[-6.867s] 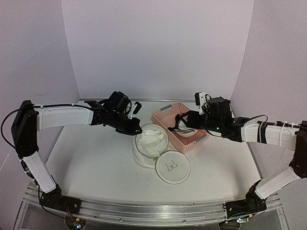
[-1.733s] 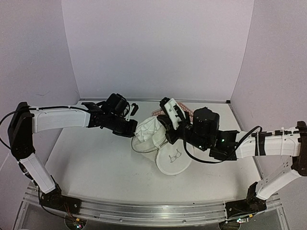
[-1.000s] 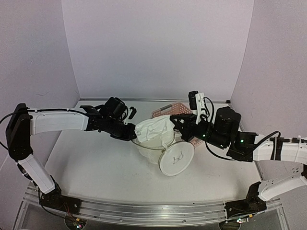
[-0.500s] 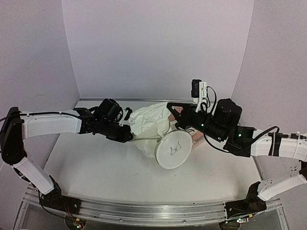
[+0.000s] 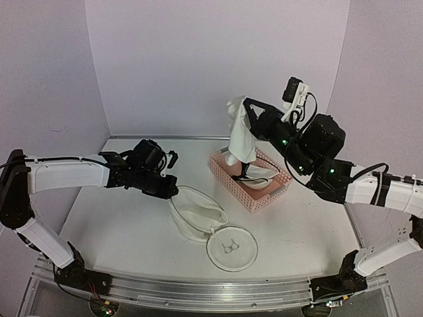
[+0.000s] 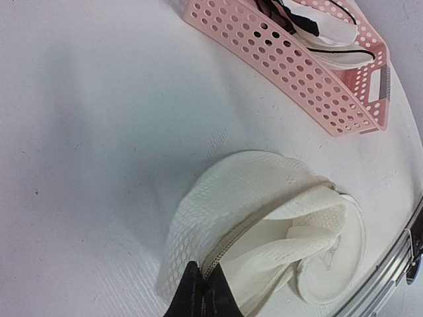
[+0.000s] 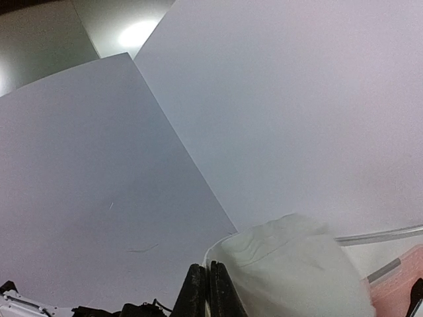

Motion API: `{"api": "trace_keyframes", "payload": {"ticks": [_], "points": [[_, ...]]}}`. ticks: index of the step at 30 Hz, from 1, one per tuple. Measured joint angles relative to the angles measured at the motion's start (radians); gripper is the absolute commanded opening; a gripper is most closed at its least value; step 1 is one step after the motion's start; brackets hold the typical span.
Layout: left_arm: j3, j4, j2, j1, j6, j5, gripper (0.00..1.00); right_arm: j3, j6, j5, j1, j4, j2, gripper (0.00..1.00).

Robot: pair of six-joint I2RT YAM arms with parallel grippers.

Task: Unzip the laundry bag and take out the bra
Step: Pick up the bra from the laundry bag, then place the bra in the bin.

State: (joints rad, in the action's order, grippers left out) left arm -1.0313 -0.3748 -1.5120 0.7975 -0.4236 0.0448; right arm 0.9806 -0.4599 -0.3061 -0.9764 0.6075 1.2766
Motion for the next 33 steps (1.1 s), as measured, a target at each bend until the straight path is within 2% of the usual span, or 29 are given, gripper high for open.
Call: {"api": "trace_keyframes", "payload": {"ticks": [14, 33], "points": [[0.013, -0.024, 0.015, 0.000, 0.004, -0.077, 0.00, 0.010, 0.109, -0.128, 0.020, 0.001, 0.068, 0.00], [0.013, -0.056, 0.066, 0.000, 0.005, -0.113, 0.00, 0.145, 0.076, -0.069, 0.214, -0.063, 0.328, 0.00]]}}
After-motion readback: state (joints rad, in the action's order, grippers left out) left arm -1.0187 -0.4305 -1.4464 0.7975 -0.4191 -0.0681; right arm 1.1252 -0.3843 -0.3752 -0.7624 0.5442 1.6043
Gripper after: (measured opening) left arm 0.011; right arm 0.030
